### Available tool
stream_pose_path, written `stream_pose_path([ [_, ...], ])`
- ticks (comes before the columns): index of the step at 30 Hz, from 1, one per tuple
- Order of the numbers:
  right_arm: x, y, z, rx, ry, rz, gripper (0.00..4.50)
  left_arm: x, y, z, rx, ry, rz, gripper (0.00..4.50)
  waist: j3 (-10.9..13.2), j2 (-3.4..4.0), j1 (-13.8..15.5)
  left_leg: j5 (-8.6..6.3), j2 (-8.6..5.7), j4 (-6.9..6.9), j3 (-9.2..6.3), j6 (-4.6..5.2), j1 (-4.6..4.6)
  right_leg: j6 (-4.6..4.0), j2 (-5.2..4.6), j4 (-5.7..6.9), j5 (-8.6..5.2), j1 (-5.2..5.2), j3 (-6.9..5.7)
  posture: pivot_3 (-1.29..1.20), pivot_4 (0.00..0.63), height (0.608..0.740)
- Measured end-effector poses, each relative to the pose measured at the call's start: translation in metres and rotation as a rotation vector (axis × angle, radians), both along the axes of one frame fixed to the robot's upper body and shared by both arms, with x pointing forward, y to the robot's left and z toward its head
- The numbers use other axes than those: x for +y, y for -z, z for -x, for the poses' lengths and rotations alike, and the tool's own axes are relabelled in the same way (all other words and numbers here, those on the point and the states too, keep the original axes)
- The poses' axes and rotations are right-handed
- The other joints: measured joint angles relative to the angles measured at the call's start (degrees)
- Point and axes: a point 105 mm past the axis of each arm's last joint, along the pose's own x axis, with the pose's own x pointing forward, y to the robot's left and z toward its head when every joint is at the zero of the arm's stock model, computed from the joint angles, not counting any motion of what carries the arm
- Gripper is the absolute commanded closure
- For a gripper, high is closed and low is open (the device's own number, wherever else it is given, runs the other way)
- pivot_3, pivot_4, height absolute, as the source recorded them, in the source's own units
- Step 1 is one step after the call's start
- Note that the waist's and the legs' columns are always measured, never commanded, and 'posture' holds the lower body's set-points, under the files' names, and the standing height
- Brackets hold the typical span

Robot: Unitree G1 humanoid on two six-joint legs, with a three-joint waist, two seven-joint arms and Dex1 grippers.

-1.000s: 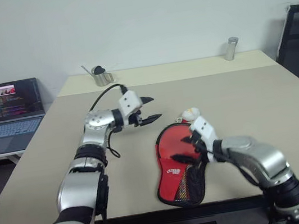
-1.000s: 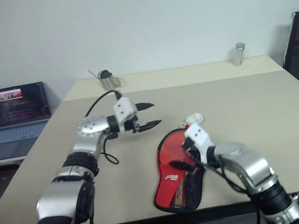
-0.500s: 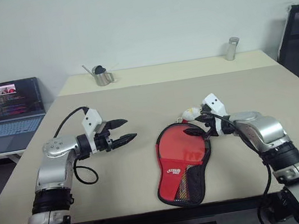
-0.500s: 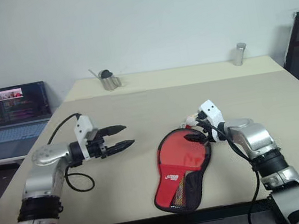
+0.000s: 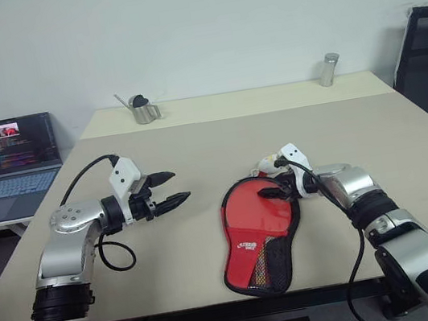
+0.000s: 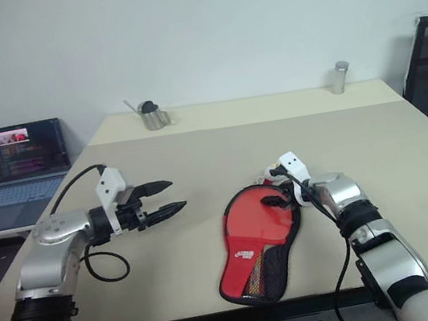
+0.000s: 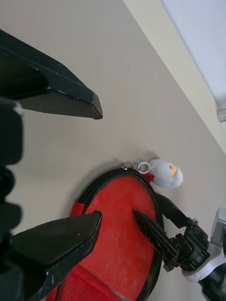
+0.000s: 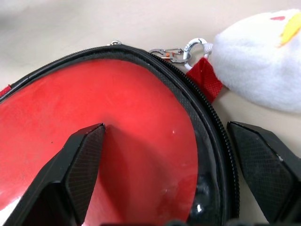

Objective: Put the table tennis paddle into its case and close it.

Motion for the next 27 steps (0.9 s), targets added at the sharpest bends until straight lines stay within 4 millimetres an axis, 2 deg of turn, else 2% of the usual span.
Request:
stream_pose_path([
  [8, -0.01, -0.003, -0.001, 0.059, 0.021, -0.07, 3.68, -0.002, 0.0, 0.002, -0.003, 0.01, 0.006, 1.09, 0.0, 0.0, 0.0, 0.0, 0.01, -0.11, 0.02, 0.0, -0.01, 0.0, -0.01, -0.06, 0.0, -0.01, 0.01, 0.0, 0.15, 0.74],
  [11, -0.007, -0.004, -0.001, 0.06, 0.004, -0.074, 4.48, -0.003, 0.001, 0.004, -0.002, 0.013, 0.003, 1.09, 0.0, 0.0, -0.3, 0.0, 0.02, -0.13, 0.02, 0.0, -0.01, 0.0, -0.01, -0.08, 0.0, -0.02, 0.02, 0.0, 0.15, 0.74],
  [21, 0.017, -0.005, -0.002, -0.039, -0.103, 0.026, 4.48, -0.008, 0.004, 0.007, 0.001, 0.028, -0.011, 1.09, 0.0, 0.0, -2.1, -0.01, 0.06, -0.2, 0.09, 0.0, 0.11, 0.0, 0.02, -0.03, 0.0, -0.02, 0.09, 0.0, 0.15, 0.74],
  [27, 0.044, -0.004, 0.001, -0.121, -0.224, 0.097, 4.48, -0.011, 0.004, 0.009, 0.001, 0.03, -0.012, 1.09, 0.0, 0.0, -3.3, -0.01, 0.12, -0.27, 0.15, -0.01, 0.26, 0.0, 0.09, 0.01, 0.0, -0.02, 0.19, 0.0, 0.15, 0.74],
])
